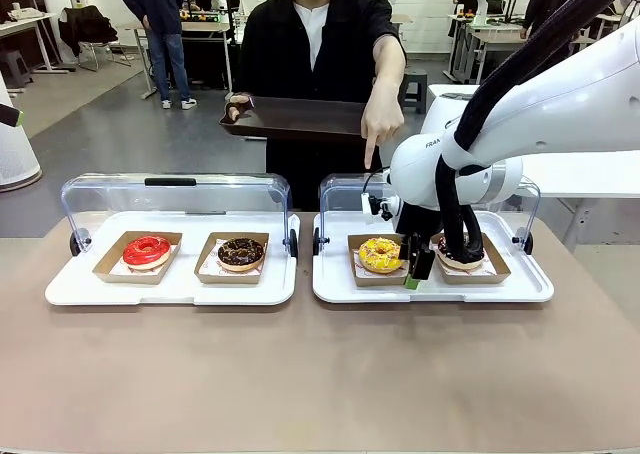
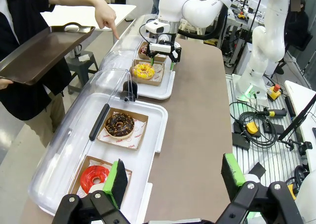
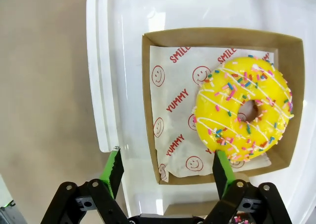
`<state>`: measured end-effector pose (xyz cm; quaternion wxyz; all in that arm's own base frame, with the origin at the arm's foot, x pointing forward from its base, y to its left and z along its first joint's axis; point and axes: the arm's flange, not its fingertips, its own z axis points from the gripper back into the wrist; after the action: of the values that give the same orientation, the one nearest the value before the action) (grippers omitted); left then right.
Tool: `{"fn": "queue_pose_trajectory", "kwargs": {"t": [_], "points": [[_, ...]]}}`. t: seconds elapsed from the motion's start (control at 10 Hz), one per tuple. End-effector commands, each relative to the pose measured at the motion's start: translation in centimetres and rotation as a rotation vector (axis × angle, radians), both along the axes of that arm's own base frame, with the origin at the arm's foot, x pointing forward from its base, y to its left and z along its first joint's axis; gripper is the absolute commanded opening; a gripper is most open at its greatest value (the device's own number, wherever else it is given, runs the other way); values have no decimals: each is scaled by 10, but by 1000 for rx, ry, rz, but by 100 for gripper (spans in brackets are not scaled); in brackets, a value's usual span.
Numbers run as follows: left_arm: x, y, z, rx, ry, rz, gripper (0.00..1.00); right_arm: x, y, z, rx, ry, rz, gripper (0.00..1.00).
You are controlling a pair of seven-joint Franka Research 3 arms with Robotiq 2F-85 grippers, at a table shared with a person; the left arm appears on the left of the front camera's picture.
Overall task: Provide the desired donut to the person.
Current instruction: Pick up and lift the Paper togo box containing the Donut pointed at by the person.
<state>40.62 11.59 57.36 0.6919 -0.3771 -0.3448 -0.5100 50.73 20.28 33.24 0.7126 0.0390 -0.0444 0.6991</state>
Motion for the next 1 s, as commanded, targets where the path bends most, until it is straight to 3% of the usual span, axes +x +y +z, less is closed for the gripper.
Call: {"fn": "queue_pose_trajectory", "kwargs": {"t": [0.0, 0.1, 0.2, 0.3, 0.4, 0.5, 0.6, 0.7, 0.9], "points": [[0, 0, 2, -11, -6, 1, 100, 3, -2, -6, -17, 5, 17, 90], [0, 0, 2, -11, -6, 1, 100, 3, -3, -7, -17, 5, 20, 73], [0, 0, 2, -11, -6, 1, 100, 2, -2, -7, -17, 8, 23, 75], [0, 0, 2, -11, -6, 1, 100, 2, -2, -8, -17, 9, 25, 54], [0, 0, 2, -11, -6, 1, 100, 2, -3, -8, -18, 9, 24, 56], [0, 0, 2, -11, -6, 1, 100, 2, -3, -8, -19, 11, 22, 35], [0, 0, 2, -11, -6, 1, 100, 2, -3, -8, -18, 12, 22, 37], [0, 0, 2, -11, -6, 1, 100, 2, -4, -9, -19, 13, 22, 16], [0, 0, 2, -11, -6, 1, 100, 2, -4, -9, -20, 15, 23, 24]]}}
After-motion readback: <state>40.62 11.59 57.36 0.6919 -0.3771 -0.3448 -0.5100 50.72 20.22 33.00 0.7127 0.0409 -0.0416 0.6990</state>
